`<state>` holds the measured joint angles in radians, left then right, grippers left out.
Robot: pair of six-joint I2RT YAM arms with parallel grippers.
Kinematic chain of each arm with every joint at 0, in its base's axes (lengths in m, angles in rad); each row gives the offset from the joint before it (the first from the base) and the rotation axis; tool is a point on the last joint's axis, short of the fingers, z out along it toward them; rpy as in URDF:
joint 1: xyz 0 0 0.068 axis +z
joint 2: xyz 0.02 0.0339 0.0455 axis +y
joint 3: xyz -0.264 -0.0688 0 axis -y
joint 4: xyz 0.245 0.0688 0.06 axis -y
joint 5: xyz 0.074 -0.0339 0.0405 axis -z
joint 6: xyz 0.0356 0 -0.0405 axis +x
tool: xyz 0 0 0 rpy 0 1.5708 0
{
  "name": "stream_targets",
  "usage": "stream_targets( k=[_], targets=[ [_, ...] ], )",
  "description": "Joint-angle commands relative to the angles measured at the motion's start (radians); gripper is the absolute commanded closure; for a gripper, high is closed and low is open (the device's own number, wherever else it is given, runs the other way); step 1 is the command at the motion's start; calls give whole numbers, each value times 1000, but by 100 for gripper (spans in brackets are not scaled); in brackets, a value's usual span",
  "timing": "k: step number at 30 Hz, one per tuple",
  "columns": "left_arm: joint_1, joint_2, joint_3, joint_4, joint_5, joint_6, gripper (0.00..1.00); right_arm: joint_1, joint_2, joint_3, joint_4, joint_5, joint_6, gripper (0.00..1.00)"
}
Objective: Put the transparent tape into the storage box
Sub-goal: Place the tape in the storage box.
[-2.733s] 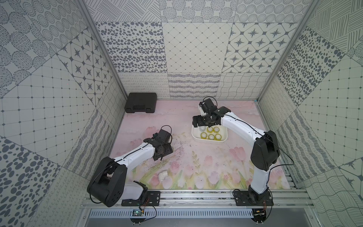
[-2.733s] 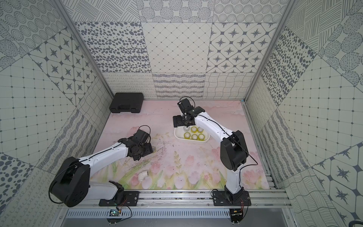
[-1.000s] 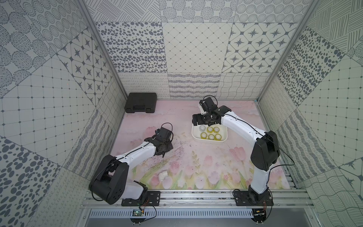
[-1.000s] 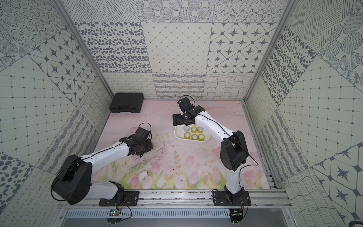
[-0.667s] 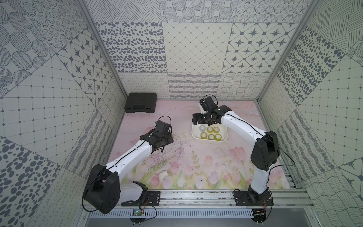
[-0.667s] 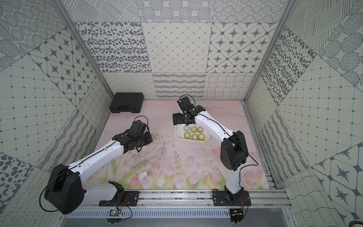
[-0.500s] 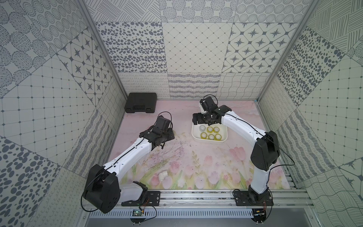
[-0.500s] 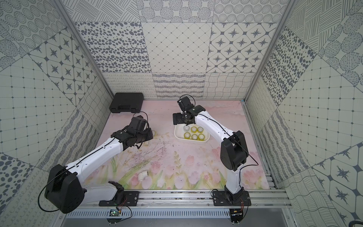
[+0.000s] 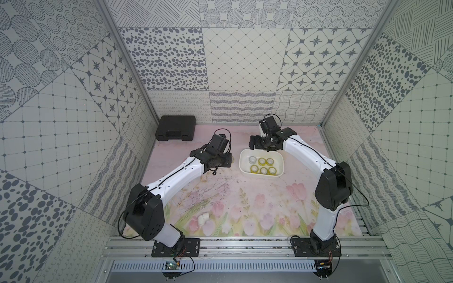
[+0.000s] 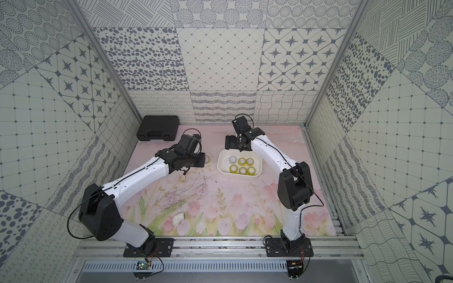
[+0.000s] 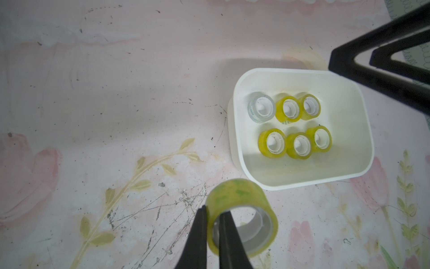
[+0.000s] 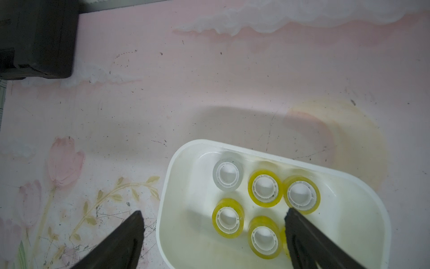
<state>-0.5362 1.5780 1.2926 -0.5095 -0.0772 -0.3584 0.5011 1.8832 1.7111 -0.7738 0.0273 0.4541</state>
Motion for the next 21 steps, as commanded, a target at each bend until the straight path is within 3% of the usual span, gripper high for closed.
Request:
stream_targets(
  k=[1, 10, 21],
  targets=[
    [-27, 109, 119, -80, 10, 176, 100, -13, -61, 20, 14, -5, 13, 3],
    [-66, 305, 288, -112, -66, 341, 100, -72, -88, -47, 52, -21, 24, 3],
    [-137, 498, 444, -112, -78, 495, 100, -148, -104, -108, 91, -48, 45, 3]
  ],
)
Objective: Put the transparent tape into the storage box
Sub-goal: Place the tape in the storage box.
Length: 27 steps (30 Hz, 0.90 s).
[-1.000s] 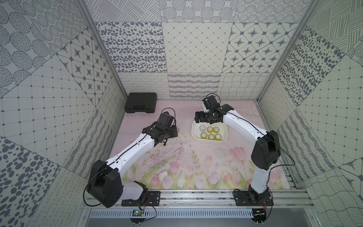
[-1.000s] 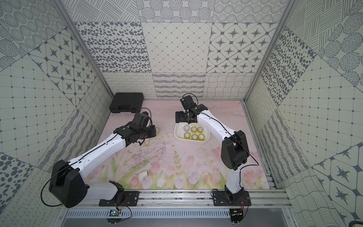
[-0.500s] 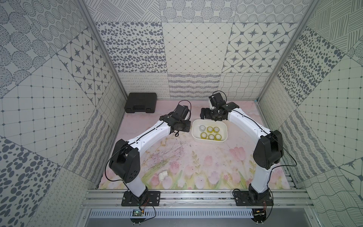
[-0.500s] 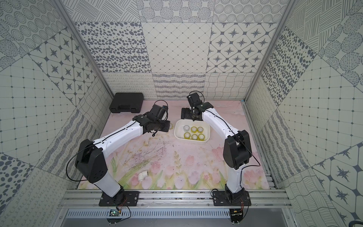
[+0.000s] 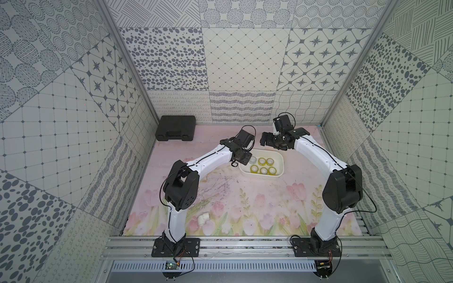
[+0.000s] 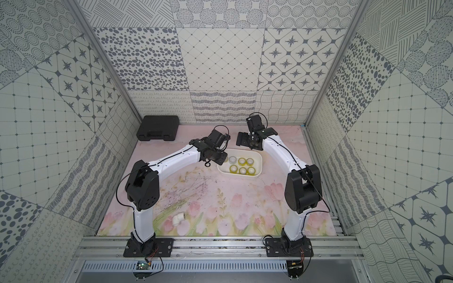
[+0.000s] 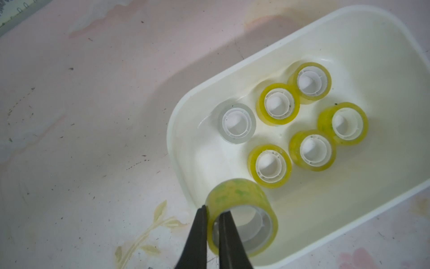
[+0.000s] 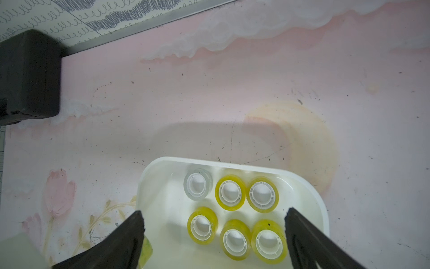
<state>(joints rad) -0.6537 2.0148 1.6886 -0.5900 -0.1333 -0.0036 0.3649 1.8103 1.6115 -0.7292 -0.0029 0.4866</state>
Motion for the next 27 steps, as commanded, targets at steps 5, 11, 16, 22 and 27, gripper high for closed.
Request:
stream_targets(
  k=[5, 11, 16, 22, 27],
  targets=[
    [-37, 138, 97, -39, -80, 209, 100, -27, -19, -13, 47, -36, 10, 4],
    [-37, 215, 166, -55, -118, 253, 100, -36, -8, -15, 47, -55, 9, 3],
    [-34, 225, 161, -83, -146, 266, 100, -44, -3, -16, 47, -65, 4, 3],
    [-33, 221, 145, -99, -159, 266, 100, -53, 1, -24, 47, -82, 1, 3],
    [-33, 223, 145, -125, -147, 261, 100, -60, 3, -22, 47, -86, -3, 3]
  ],
)
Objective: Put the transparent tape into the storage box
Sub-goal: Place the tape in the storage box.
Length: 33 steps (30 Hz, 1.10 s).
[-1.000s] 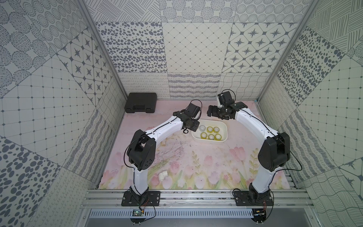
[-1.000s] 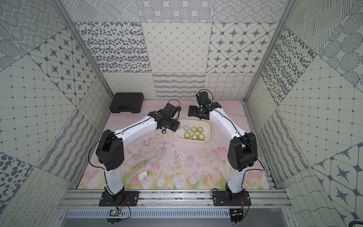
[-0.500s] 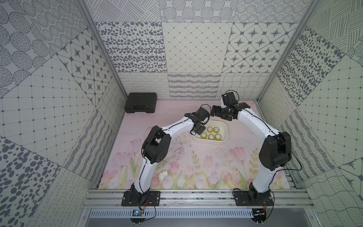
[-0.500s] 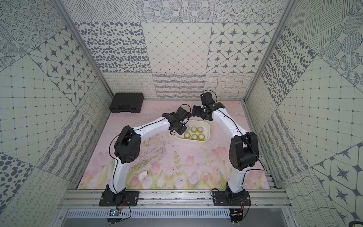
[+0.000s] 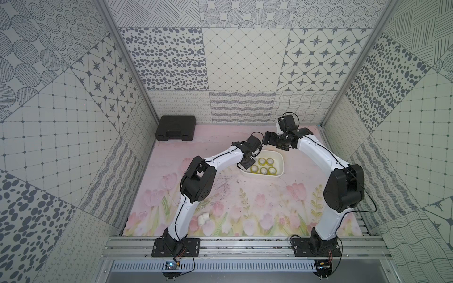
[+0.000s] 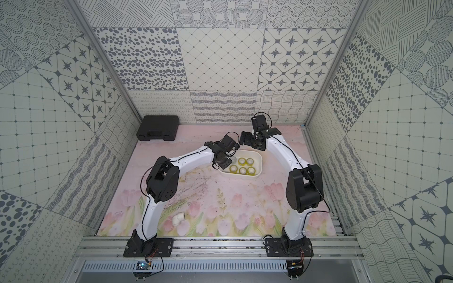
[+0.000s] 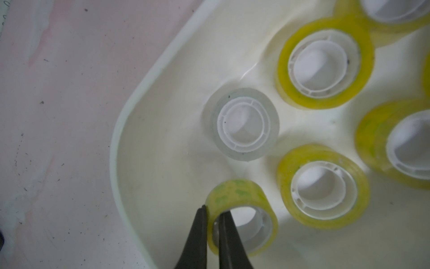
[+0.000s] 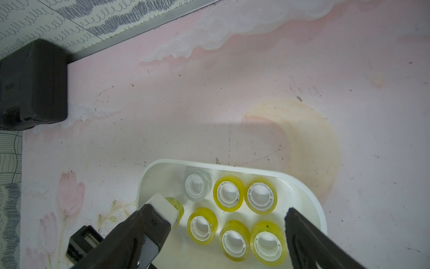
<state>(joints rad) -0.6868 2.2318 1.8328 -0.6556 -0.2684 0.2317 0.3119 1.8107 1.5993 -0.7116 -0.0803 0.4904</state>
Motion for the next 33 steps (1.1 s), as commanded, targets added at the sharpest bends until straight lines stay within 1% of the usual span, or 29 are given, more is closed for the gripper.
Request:
stream_targets(
  k=[1, 17, 18, 21, 25, 33],
  targets=[
    [1, 9, 0, -61, -9, 26, 100, -9, 2, -10, 29, -9, -7, 3],
    [12, 45, 9, -38, 9, -30, 100, -9, -2, -18, 39, -23, -2, 4],
    [14, 44, 10, -36, 14, -34, 97, -8, -4, -18, 38, -23, 0, 3],
    [14, 44, 11, -36, 17, -40, 82, -8, -8, -21, 40, -26, 2, 3],
    [15, 41, 10, -31, 11, -41, 69, -5, -11, -22, 44, -25, 6, 3],
    [17, 14, 3, -16, 2, -55, 66, 6, -19, -19, 49, -17, 12, 3]
  ],
)
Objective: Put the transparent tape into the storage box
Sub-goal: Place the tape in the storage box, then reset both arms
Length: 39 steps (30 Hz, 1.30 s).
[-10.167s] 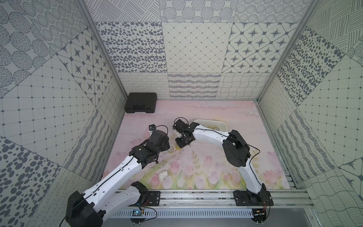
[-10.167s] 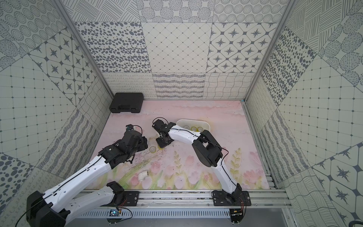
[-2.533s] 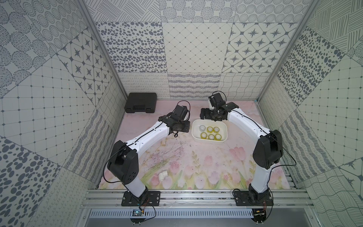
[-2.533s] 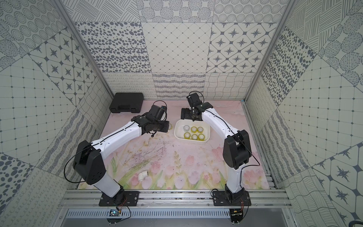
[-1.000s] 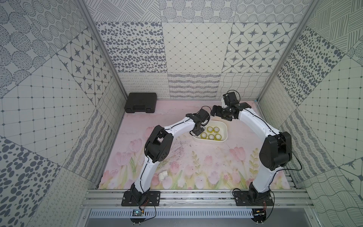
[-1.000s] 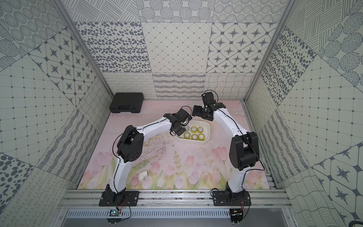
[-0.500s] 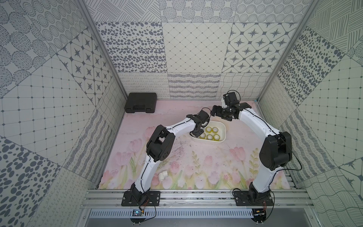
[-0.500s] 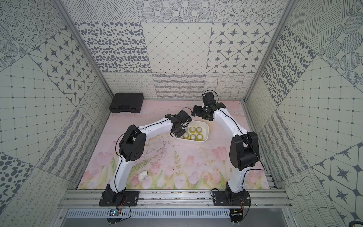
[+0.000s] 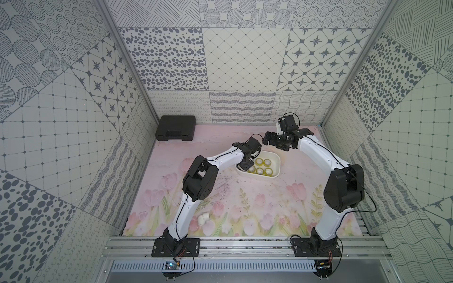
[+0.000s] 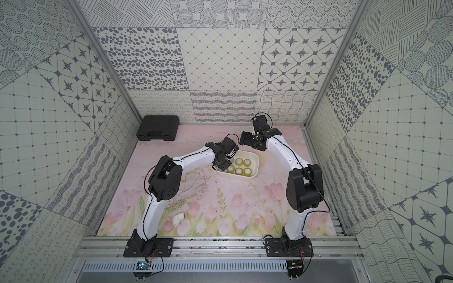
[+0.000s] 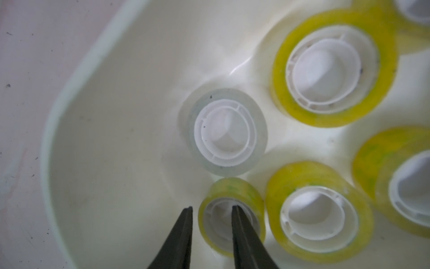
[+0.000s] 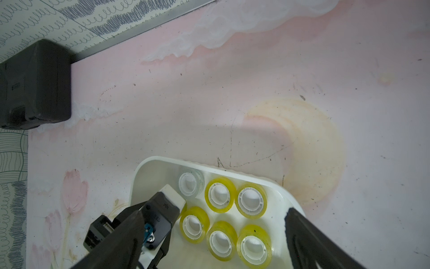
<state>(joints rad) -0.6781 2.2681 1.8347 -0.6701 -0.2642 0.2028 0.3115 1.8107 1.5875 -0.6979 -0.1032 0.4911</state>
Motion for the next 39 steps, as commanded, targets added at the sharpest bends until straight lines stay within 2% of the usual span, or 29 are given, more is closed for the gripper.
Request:
stream_targets(
  k=[1, 5, 14, 21, 25, 28, 34, 39],
  targets=[
    [8, -27, 2, 0, -8, -28, 66, 8, -20, -7, 35, 7, 10, 3],
    [8, -60, -3, 8, -18, -39, 60, 12, -24, 4, 35, 17, 5, 4],
    [10, -198, -63, 51, -14, -104, 52, 15, -22, 40, 30, 39, -25, 3],
    [42, -384, -189, 117, 10, -240, 35, 15, -30, 54, 4, 143, -92, 3],
    [77, -497, -291, 162, 19, -325, 19, 14, -41, 39, -9, 231, -111, 4],
    [99, -568, -360, 181, 4, -368, 1, 14, -74, -9, 19, 257, -129, 3],
    [136, -695, -498, 216, -51, -444, 1, -9, -186, -192, 191, 233, -123, 4],
    [161, -789, -617, 284, -103, -487, 1, -18, -342, -488, 523, 272, -207, 3]
  ],
)
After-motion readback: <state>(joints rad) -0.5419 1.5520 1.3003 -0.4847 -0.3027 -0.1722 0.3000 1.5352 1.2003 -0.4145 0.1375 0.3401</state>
